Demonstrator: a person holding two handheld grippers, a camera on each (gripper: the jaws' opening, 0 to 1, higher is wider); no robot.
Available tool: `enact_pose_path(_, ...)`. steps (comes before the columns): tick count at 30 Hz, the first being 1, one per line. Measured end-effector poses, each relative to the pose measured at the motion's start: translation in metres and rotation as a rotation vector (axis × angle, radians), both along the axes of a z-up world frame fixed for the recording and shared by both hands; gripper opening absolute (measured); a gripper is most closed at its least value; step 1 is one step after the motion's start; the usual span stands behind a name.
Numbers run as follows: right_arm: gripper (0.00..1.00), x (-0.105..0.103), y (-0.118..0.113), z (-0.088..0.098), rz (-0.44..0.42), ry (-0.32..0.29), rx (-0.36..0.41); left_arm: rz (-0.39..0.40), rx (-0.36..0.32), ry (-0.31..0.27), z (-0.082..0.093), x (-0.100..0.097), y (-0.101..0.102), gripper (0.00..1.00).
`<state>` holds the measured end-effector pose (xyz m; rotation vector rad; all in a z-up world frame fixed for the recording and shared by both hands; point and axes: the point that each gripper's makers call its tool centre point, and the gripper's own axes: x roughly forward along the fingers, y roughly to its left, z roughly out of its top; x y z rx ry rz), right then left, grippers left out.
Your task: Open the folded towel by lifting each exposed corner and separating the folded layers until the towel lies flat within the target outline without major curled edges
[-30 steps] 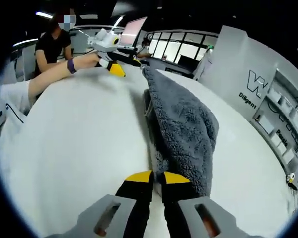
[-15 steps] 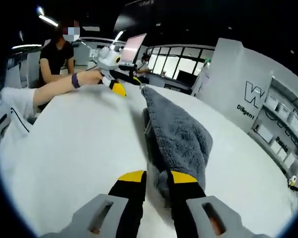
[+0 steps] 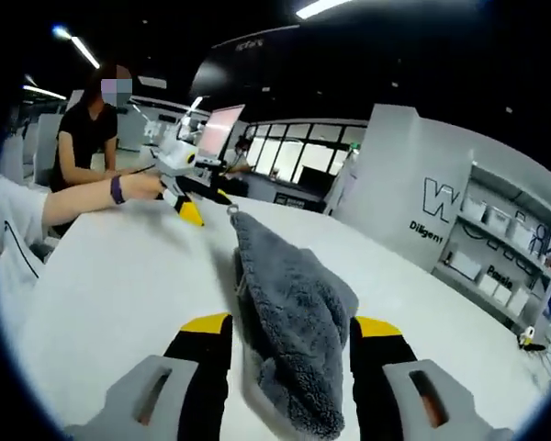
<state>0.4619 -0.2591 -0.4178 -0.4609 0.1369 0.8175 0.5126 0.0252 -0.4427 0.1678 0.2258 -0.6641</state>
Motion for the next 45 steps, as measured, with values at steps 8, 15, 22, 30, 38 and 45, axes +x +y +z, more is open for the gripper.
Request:
enact_pose_path(8, 0.71, 0.01, -0.012, 0.001, -0.076, -0.004, 0.0, 0.0, 0.003, 0.001, -0.001, 0.001, 0.0, 0.9)
enact_pose_path(15, 0.84, 0.018, -0.024, -0.006, -0.162, 0.029, -0.01, 0.001, 0.002, 0.002, -0.002, 0.001, 0.0, 0.9)
enact_pose_path(22, 0.95, 0.021, -0.031, -0.007, -0.215, 0.047, 0.008, 0.0, 0.001, 0.003, -0.002, 0.001, 0.0, 0.9)
enact_pose_path(30, 0.99, 0.022, -0.037, -0.01, -0.257, 0.069, 0.026, -0.001, 0.002, 0.003, -0.002, 0.0, -0.001, 0.9)
enact_pose_path(38, 0.99, 0.023, -0.034, -0.01, -0.256, 0.072, 0.032, -0.002, 0.004, 0.004, -0.002, 0.0, -0.001, 0.9)
enact_pose_path(45, 0.99, 0.024, -0.033, -0.011, -0.251, 0.07, 0.033, -0.002, 0.005, 0.005, -0.002, -0.001, -0.001, 0.9)
